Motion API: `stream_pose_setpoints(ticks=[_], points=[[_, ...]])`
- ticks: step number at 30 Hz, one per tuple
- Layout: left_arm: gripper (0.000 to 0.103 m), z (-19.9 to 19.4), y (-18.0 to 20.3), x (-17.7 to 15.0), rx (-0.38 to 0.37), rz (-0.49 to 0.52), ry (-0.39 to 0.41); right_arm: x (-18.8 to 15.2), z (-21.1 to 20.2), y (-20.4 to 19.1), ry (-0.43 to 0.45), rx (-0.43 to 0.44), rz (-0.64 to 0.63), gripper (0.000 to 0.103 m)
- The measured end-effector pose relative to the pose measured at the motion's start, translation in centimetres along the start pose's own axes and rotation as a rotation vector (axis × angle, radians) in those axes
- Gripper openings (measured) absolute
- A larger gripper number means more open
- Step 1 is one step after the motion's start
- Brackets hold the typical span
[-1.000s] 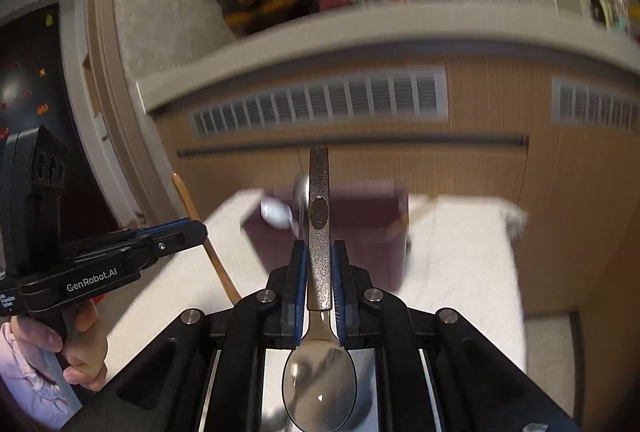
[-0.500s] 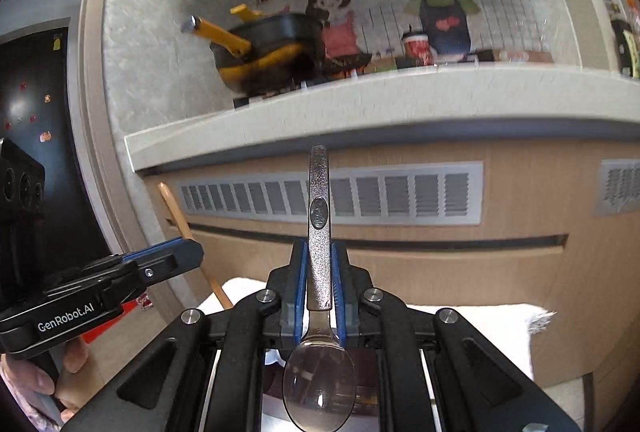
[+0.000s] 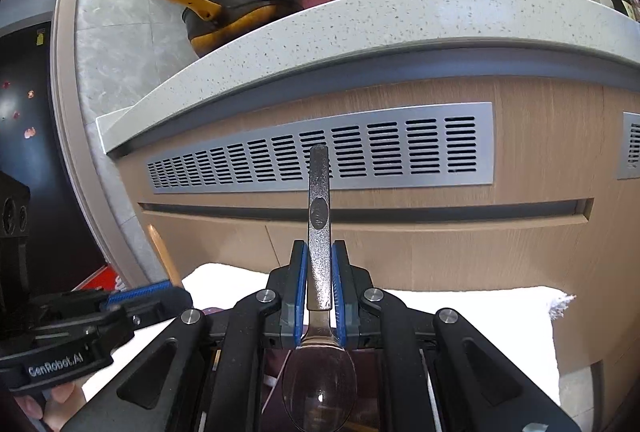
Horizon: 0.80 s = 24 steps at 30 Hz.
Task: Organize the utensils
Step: 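Carry the wooden spoon and silver spoon over the caddy and open both tools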
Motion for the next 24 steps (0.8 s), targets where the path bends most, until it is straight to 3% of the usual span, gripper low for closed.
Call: stream_pose_setpoints(ticks=[8,12,15,17,18,21,24], points=[[0.011,0.5,-0.1,-1.8,0.008,-0.004,-0.043,-2.0,0.6,0.4,-0.008,-0.029,-0.027,0.012],[0.012,0.6,-0.4,-3.0,0.008,-0.032,-0.074,-3.2,-1.6,0.5,-0.066,-0.01,-0.03,0.024],[0.013,0.3,-0.3,-3.5,0.01,-0.039,-0.09,-3.7,-3.9,0.3,-0.083,-0.017,-0.036,0.025],[0.013,-0.1,-0.1,-3.7,0.014,-0.04,-0.095,-3.9,-5.8,0.4,-0.09,-0.02,-0.021,0.033],[0.013,-0.5,-0.1,-3.7,0.014,-0.04,-0.097,-4.1,-6.8,0.5,-0.094,-0.026,-0.006,0.042],[0.013,-2.1,0.1,-3.9,0.018,-0.038,-0.097,-4.9,-9.6,0.8,-0.105,-0.067,0.036,0.084],[0.02,-3.9,0.2,-4.8,0.022,-0.028,-0.114,-5.6,-12.1,0.9,-0.095,-0.167,0.031,0.097]])
Point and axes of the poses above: each gripper's, at about its wrist camera, not at the fingertips, and z roughly the way its jaws point, y to its right, x to its top, the point moved 3 cm from there along z, roughly the way its jaws point, and after that the axes turned 7 degrees about y, right-handed, at the moved point
